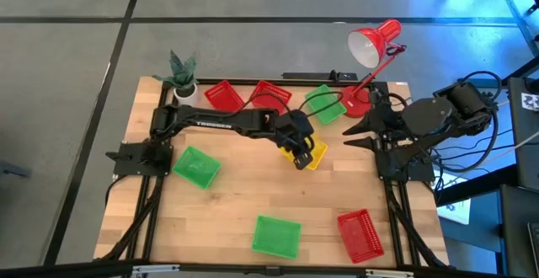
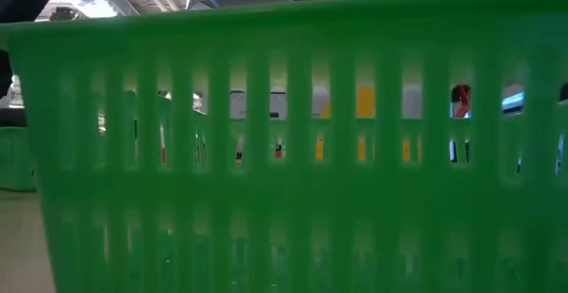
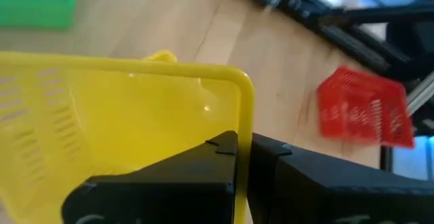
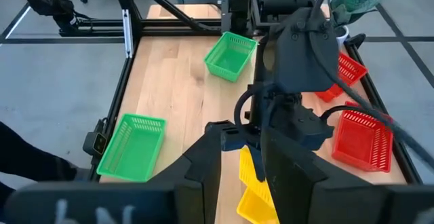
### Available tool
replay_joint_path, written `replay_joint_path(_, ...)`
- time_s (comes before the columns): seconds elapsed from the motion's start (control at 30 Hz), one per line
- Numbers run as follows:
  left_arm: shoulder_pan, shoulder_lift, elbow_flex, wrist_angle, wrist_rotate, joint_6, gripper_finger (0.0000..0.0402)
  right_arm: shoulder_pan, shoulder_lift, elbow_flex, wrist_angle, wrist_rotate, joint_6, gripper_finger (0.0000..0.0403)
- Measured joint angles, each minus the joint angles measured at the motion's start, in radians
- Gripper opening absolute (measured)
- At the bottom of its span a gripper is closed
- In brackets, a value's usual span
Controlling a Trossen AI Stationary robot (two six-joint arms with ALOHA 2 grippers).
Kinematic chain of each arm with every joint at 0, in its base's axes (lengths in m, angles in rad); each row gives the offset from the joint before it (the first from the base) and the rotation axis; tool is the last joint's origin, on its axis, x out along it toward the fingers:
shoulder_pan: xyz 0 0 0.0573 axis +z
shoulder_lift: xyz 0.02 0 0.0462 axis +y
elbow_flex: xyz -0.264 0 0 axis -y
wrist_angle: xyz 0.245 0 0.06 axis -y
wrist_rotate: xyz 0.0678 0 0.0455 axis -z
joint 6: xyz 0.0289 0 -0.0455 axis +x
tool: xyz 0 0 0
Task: Stack baskets by color
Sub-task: Stack the yellow bin on the yellow bin
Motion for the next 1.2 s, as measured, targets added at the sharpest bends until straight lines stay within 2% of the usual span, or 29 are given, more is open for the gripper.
replay_joint_path(0.1, -0.003, 0.0, 0.0, -0.034, -0.047, 0.0, 0.0, 0.0, 0.006, 0.0, 0.0, 0.0, 0.0, 0.0105)
replay_joint_path(0.6, -0.01, 0.0, -0.011, -0.226, -0.136, -0.034, 0.0, 0.0, 0.006, 0.0, 0.001, 0.0, 0.007, 0.0105)
replay_joint_path(0.7, -0.016, 0.0, -0.011, -0.223, -0.157, -0.04, 0.0, 0.0, 0.006, 0.0, 0.001, 0.0, 0.01, 0.0105)
replay_joint_path(0.93, -0.036, -0.001, 0.074, -0.293, -0.214, -0.041, 0.0, 0.0, 0.006, 0.0, 0.001, 0.0, 0.001, 0.0105)
replay_joint_path(1.1, -0.043, -0.002, 0.122, -0.349, -0.296, -0.149, 0.0, 0.0, 0.006, 0.0, 0.001, 0.0, 0.005, 0.0105)
replay_joint_path(1.2, -0.037, -0.002, 0.127, -0.406, -0.311, -0.224, 0.0, 0.0, 0.006, 0.0, 0.001, 0.0, 0.024, 0.0105)
